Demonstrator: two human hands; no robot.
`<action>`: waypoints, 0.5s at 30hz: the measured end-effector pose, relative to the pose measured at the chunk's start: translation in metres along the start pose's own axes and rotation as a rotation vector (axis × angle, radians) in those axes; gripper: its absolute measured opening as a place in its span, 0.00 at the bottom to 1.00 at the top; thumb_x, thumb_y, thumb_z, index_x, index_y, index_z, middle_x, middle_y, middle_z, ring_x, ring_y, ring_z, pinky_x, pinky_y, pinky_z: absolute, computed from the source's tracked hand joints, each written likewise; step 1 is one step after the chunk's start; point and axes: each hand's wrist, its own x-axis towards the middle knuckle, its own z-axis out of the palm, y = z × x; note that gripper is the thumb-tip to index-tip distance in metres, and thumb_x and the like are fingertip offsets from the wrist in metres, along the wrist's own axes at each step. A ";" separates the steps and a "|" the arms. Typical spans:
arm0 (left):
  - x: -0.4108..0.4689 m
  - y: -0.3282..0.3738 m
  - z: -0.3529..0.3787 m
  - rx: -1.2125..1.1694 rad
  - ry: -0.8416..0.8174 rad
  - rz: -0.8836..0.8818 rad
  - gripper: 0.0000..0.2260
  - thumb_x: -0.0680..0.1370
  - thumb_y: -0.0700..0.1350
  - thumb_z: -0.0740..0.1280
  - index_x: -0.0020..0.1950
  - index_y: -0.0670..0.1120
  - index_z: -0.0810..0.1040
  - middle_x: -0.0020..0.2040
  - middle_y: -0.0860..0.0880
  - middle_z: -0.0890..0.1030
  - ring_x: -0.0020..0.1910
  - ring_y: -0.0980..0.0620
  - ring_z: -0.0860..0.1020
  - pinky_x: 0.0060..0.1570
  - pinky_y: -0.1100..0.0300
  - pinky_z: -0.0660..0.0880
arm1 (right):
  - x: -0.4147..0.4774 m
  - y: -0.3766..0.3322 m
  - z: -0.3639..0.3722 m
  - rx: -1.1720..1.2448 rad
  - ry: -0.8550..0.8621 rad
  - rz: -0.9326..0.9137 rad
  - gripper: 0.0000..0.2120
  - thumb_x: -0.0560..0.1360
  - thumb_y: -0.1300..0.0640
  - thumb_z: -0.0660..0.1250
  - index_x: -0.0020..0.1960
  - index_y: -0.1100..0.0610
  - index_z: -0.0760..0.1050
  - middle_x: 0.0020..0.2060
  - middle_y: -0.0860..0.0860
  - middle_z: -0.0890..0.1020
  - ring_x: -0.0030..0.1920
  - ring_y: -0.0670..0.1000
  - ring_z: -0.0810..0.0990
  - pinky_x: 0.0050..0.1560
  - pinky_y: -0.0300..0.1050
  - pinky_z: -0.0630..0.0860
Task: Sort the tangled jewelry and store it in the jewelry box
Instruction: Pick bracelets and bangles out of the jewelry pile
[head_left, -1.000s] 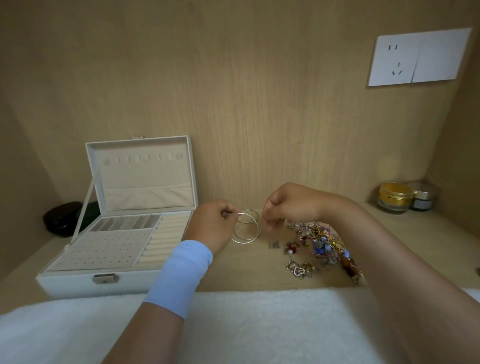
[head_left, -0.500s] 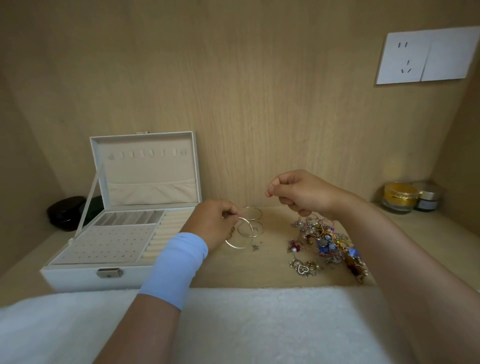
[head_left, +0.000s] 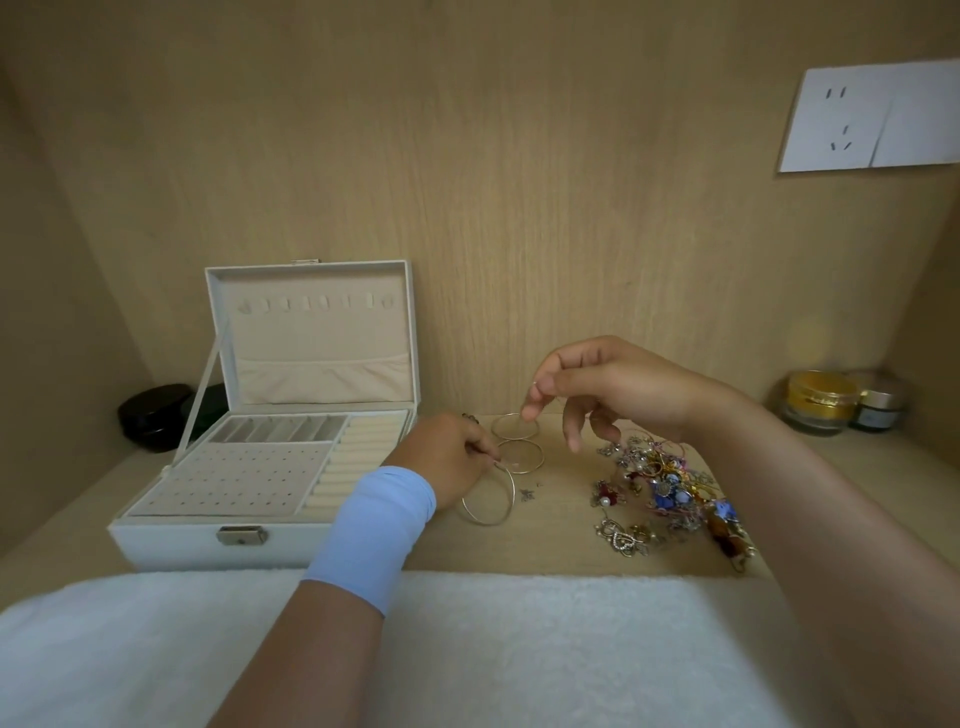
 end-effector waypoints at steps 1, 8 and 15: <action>0.000 0.001 0.000 0.009 -0.002 -0.008 0.07 0.77 0.43 0.69 0.48 0.53 0.86 0.44 0.58 0.80 0.48 0.57 0.78 0.48 0.69 0.69 | 0.000 0.000 0.000 0.008 -0.002 -0.008 0.08 0.82 0.61 0.62 0.49 0.60 0.79 0.50 0.56 0.86 0.32 0.54 0.81 0.24 0.40 0.65; -0.001 0.003 -0.006 0.207 -0.113 -0.044 0.08 0.78 0.42 0.67 0.50 0.51 0.86 0.53 0.54 0.83 0.53 0.54 0.79 0.54 0.65 0.72 | -0.001 0.011 -0.008 -0.210 -0.262 0.284 0.07 0.78 0.59 0.67 0.42 0.56 0.80 0.40 0.56 0.84 0.38 0.55 0.82 0.35 0.45 0.75; 0.000 0.003 -0.002 0.350 -0.152 -0.034 0.10 0.78 0.40 0.66 0.52 0.51 0.86 0.57 0.52 0.82 0.56 0.50 0.79 0.57 0.59 0.75 | 0.007 0.016 0.013 -0.792 -0.180 0.438 0.03 0.72 0.53 0.74 0.43 0.48 0.86 0.33 0.41 0.84 0.39 0.43 0.82 0.49 0.42 0.79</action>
